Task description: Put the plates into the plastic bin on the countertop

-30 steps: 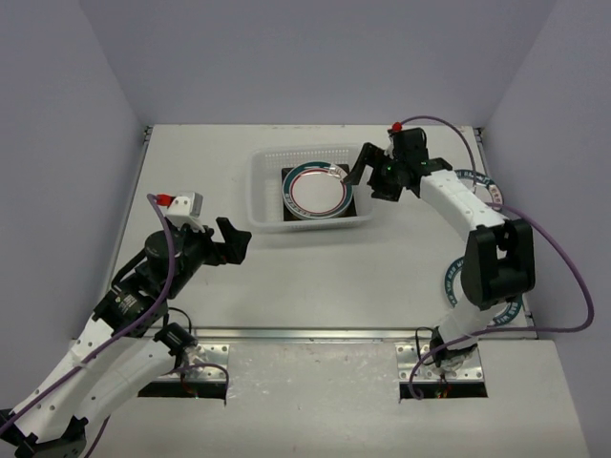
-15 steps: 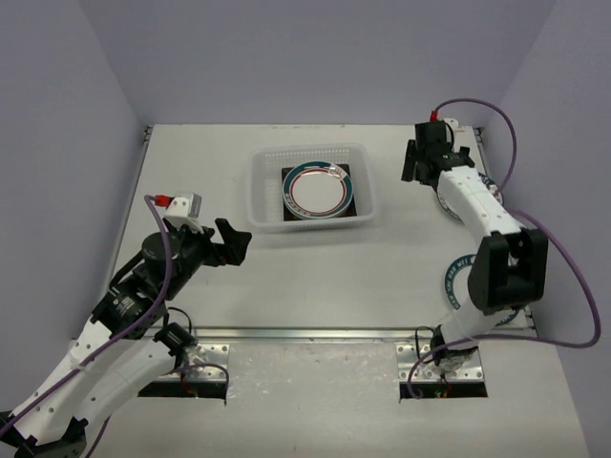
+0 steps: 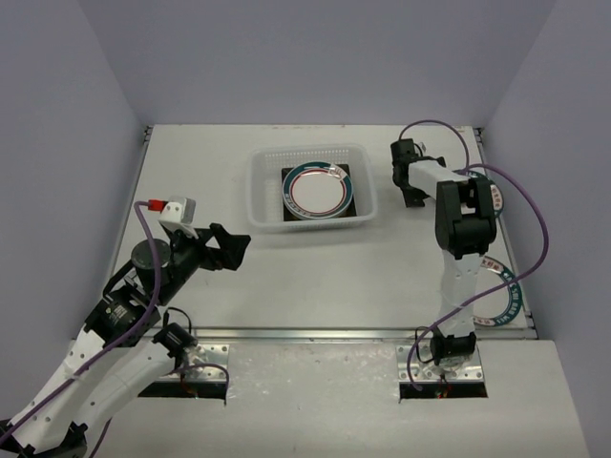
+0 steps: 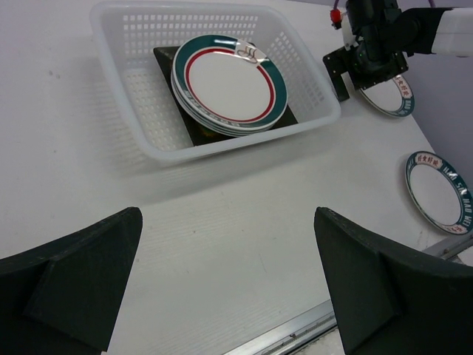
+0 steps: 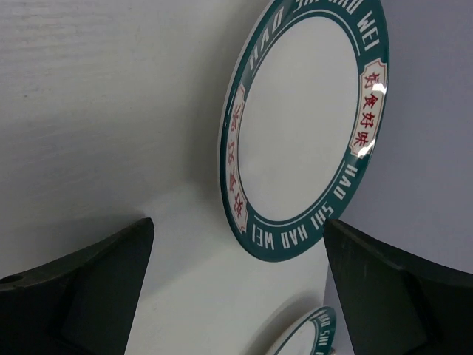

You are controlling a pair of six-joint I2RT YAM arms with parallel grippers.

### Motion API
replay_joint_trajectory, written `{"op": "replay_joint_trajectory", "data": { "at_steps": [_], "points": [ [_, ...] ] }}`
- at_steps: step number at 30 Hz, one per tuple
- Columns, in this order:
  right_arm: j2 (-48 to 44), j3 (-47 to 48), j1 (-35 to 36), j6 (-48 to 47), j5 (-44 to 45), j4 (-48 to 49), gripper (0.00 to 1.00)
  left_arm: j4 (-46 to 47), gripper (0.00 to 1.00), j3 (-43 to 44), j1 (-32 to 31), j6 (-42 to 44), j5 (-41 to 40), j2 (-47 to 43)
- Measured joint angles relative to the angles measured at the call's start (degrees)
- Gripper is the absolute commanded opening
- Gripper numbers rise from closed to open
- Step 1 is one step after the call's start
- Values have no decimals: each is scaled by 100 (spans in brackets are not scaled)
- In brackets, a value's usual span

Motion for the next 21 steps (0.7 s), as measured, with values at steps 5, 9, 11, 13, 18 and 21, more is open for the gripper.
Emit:
{"op": "replay_joint_trajectory", "data": {
  "at_steps": [5,9,11,13,18,21],
  "points": [
    [242,272,-59,-314,72,160,87,3,100,0,-2,27,124,17],
    [384,354,-122,-481,108,266,70,14,100,-15,-2,27,128,-150],
    [452,362,-146,-518,134,315,67,35,100,-20,-2,27,128,-245],
    [479,360,-160,-518,168,351,62,66,100,-20,-2,27,128,-290],
    [609,357,-198,-462,159,415,23,80,100,-22,-2,27,130,-298],
    [765,359,-220,-456,266,413,1,80,100,-22,-2,27,130,-298]
  ]
}}
